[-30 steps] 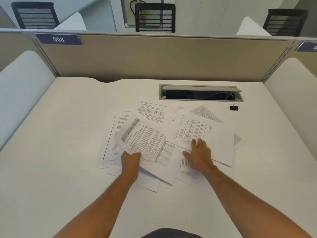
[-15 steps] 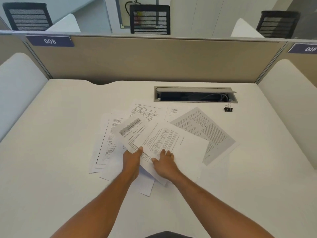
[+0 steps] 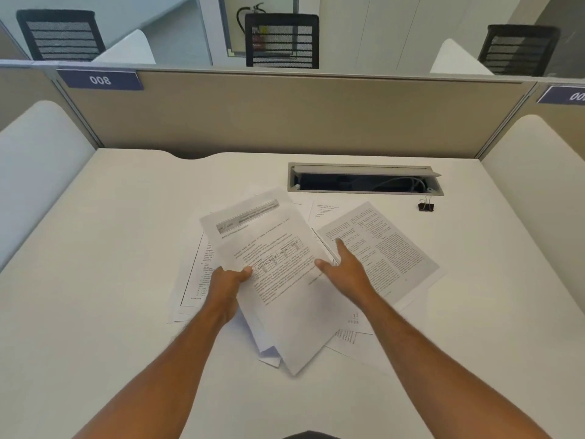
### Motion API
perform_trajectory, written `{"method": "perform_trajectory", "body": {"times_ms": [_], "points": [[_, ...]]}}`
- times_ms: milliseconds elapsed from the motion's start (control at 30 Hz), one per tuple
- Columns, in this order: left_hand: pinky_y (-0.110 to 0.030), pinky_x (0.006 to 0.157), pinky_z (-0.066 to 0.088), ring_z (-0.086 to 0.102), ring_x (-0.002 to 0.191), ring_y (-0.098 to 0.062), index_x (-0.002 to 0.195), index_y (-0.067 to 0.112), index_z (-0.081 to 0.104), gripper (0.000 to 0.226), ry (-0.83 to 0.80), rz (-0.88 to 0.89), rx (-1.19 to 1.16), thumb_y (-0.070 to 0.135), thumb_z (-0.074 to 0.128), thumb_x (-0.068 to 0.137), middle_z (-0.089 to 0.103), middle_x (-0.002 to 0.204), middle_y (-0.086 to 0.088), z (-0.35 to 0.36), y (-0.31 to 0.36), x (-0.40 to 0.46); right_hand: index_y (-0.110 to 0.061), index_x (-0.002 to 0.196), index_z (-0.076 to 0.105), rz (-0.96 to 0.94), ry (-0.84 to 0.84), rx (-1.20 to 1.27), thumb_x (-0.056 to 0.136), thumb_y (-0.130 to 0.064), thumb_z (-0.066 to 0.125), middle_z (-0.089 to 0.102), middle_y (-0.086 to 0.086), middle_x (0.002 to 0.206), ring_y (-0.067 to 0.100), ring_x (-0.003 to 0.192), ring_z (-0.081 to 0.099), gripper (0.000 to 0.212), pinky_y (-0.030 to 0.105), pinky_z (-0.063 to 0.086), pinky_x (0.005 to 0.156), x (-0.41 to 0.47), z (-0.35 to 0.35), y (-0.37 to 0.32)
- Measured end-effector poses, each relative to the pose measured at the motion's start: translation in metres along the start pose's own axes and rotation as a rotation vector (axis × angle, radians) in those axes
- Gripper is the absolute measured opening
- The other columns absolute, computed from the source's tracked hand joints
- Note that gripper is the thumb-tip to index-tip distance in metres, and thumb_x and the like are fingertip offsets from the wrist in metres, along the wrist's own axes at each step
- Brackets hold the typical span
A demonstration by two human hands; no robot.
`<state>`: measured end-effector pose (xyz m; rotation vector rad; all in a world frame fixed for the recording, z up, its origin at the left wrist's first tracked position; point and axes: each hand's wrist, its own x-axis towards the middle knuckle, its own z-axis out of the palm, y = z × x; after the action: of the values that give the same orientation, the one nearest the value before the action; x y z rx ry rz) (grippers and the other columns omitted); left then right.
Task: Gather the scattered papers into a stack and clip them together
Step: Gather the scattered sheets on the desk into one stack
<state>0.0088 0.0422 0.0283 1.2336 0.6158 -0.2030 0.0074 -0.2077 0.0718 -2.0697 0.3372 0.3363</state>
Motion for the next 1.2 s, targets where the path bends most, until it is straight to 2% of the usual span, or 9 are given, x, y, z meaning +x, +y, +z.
{"method": "perform_trajectory", "body": {"times_ms": [100, 200, 267, 367, 567, 867, 967, 1067, 1200], "points": [[-0.059, 0.093, 0.055, 0.07, 0.107, -0.04, 0.123, 0.004, 0.066, 0.035, -0.116, 0.037, 0.055, 0.0, 0.067, 0.089, 0.074, 0.116, -0.016, -0.001, 0.015, -0.001, -0.022, 0.157, 0.027, -0.006, -0.088, 0.183, 0.089, -0.037, 0.073, 0.041, 0.003, 0.157, 0.023, 0.143, 0.04, 0.083, 0.04, 0.033, 0.114, 0.009, -0.017, 0.0], [-0.055, 0.091, 0.056, 0.071, 0.106, -0.037, 0.12, 0.007, 0.068, 0.031, -0.161, 0.089, 0.084, 0.009, 0.07, 0.09, 0.076, 0.113, -0.013, 0.007, 0.029, -0.004, -0.016, 0.137, 0.059, 0.029, -0.192, 0.355, 0.088, -0.022, 0.074, 0.068, 0.001, 0.13, 0.02, 0.123, 0.061, 0.051, 0.044, 0.042, 0.112, 0.01, -0.022, -0.003], [-0.054, 0.09, 0.057, 0.072, 0.104, -0.035, 0.116, 0.009, 0.07, 0.027, -0.156, 0.142, 0.107, 0.014, 0.072, 0.09, 0.077, 0.11, -0.01, 0.012, 0.036, -0.006, -0.013, 0.118, 0.071, 0.024, -0.151, 0.393, 0.087, -0.015, 0.074, 0.077, 0.0, 0.111, 0.023, 0.105, 0.072, 0.031, 0.05, 0.052, 0.102, 0.012, -0.019, -0.002], [-0.054, 0.09, 0.058, 0.074, 0.1, -0.029, 0.115, 0.012, 0.071, 0.026, -0.175, 0.225, 0.172, 0.018, 0.073, 0.09, 0.078, 0.109, -0.006, 0.021, 0.045, -0.011, -0.014, 0.105, 0.075, 0.016, -0.012, 0.434, 0.088, -0.014, 0.073, 0.079, 0.0, 0.1, 0.026, 0.095, 0.075, 0.017, 0.048, 0.06, 0.089, 0.01, -0.016, -0.003], [-0.05, 0.086, 0.061, 0.075, 0.097, -0.024, 0.112, 0.021, 0.072, 0.024, -0.192, 0.399, 0.272, 0.016, 0.075, 0.088, 0.078, 0.106, 0.0, 0.043, 0.061, -0.026, -0.02, 0.116, 0.069, -0.1, 0.096, 0.518, 0.095, -0.022, 0.065, 0.075, -0.002, 0.11, 0.023, 0.101, 0.071, 0.022, 0.046, 0.06, 0.089, 0.003, -0.016, -0.015], [-0.037, 0.073, 0.063, 0.071, 0.092, -0.022, 0.104, 0.029, 0.069, 0.021, -0.141, 0.597, 0.255, 0.017, 0.075, 0.088, 0.073, 0.103, 0.001, 0.065, 0.082, -0.046, -0.013, 0.119, 0.064, -0.369, 0.278, 0.59, 0.094, -0.012, 0.065, 0.072, 0.005, 0.115, 0.022, 0.106, 0.068, 0.025, 0.034, 0.06, 0.086, -0.009, -0.023, -0.029], [-0.039, 0.074, 0.063, 0.071, 0.093, -0.024, 0.103, 0.023, 0.07, 0.018, -0.091, 0.567, 0.33, 0.017, 0.076, 0.087, 0.074, 0.099, 0.0, 0.058, 0.065, -0.039, -0.019, 0.121, 0.064, -0.333, 0.224, 0.54, 0.093, -0.007, 0.066, 0.072, 0.002, 0.115, 0.017, 0.108, 0.067, 0.031, 0.034, 0.059, 0.09, -0.006, -0.014, -0.015], [-0.041, 0.08, 0.063, 0.07, 0.1, -0.023, 0.117, 0.019, 0.068, 0.03, -0.088, 0.526, 0.388, 0.014, 0.075, 0.088, 0.074, 0.108, 0.0, 0.049, 0.04, -0.031, -0.026, 0.122, 0.064, -0.265, 0.159, 0.432, 0.096, -0.01, 0.062, 0.071, -0.006, 0.116, 0.013, 0.109, 0.065, 0.031, 0.037, 0.056, 0.095, -0.004, -0.006, 0.003], [-0.033, 0.083, 0.059, 0.069, 0.097, -0.016, 0.118, 0.021, 0.068, 0.029, -0.095, 0.476, 0.369, 0.008, 0.07, 0.092, 0.072, 0.107, 0.007, 0.045, 0.019, -0.032, -0.028, 0.128, 0.063, -0.216, 0.116, 0.392, 0.1, -0.012, 0.056, 0.068, -0.006, 0.123, 0.017, 0.117, 0.059, 0.033, 0.036, 0.048, 0.1, -0.003, 0.001, 0.014]]}}
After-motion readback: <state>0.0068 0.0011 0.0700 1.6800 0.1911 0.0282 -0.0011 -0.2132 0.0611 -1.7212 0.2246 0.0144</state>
